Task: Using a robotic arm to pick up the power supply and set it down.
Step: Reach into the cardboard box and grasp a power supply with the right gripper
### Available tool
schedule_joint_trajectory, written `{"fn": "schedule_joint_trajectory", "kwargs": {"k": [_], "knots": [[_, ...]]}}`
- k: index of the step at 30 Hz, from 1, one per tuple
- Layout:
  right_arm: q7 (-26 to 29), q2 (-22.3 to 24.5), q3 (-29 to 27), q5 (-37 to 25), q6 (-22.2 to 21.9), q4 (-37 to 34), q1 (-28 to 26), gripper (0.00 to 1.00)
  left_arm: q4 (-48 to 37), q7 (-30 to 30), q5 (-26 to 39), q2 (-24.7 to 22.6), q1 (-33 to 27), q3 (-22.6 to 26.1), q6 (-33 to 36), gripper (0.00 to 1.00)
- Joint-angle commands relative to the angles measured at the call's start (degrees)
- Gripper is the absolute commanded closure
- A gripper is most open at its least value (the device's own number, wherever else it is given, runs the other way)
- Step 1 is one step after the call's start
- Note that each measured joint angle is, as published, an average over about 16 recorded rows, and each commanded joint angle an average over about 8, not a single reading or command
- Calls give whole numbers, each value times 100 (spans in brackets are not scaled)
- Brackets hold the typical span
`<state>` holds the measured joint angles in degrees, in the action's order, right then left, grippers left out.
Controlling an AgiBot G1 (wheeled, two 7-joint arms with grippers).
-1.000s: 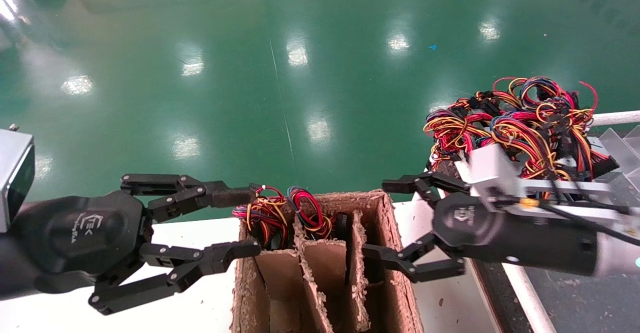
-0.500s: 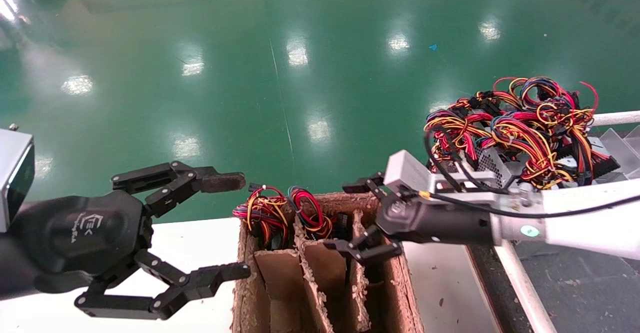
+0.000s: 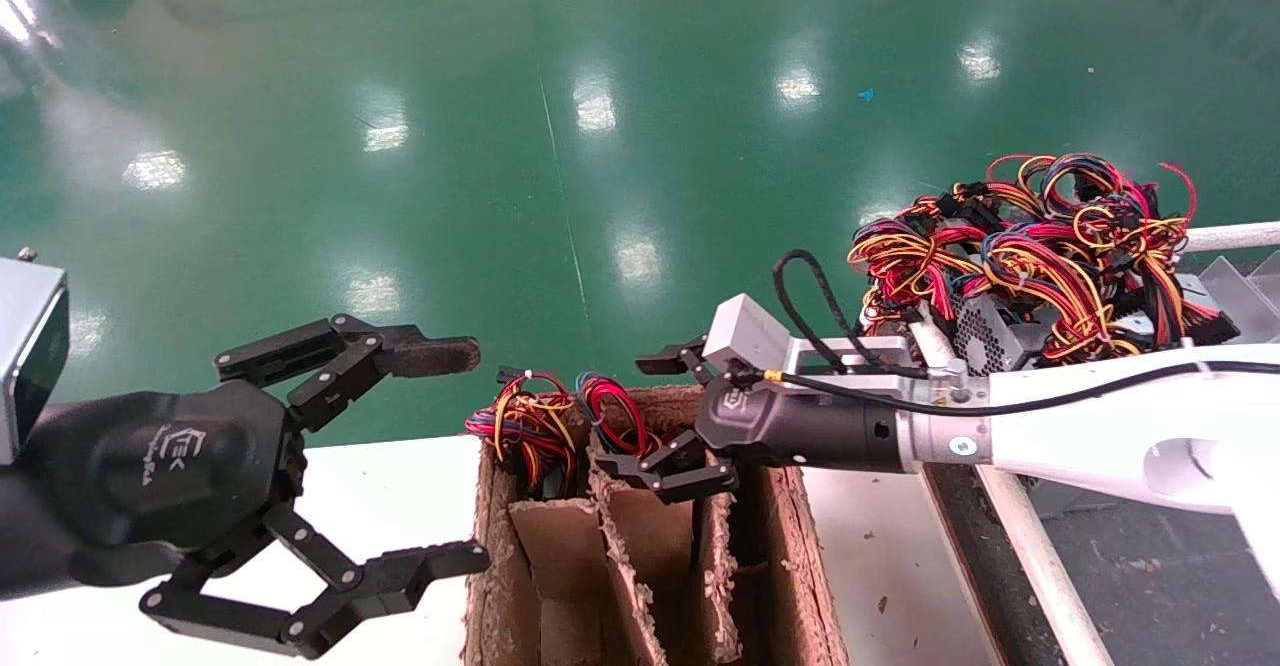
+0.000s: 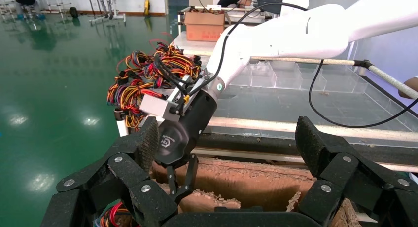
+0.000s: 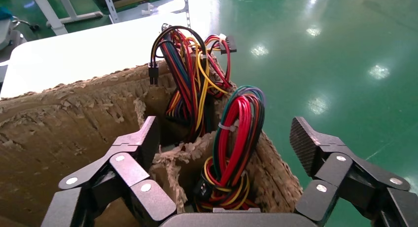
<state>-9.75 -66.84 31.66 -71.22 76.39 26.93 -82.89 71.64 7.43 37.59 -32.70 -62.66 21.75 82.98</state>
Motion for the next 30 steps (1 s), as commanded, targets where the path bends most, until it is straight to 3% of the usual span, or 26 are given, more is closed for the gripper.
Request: {"fn": "schedule_joint_trajectory", "kwargs": {"k": [1,12,30], "knots": [[-119,-76,4,-7,-5,-154,-36,100,0,0,0,0,0,0,0,0],[-528,-203,-71,136,227,-771,-131,100,0,0,0,0,0,0,0,0],[-1083,-447,-102,150,95,-1561,-266,100,0,0,0,0,0,1,0,0]]}}
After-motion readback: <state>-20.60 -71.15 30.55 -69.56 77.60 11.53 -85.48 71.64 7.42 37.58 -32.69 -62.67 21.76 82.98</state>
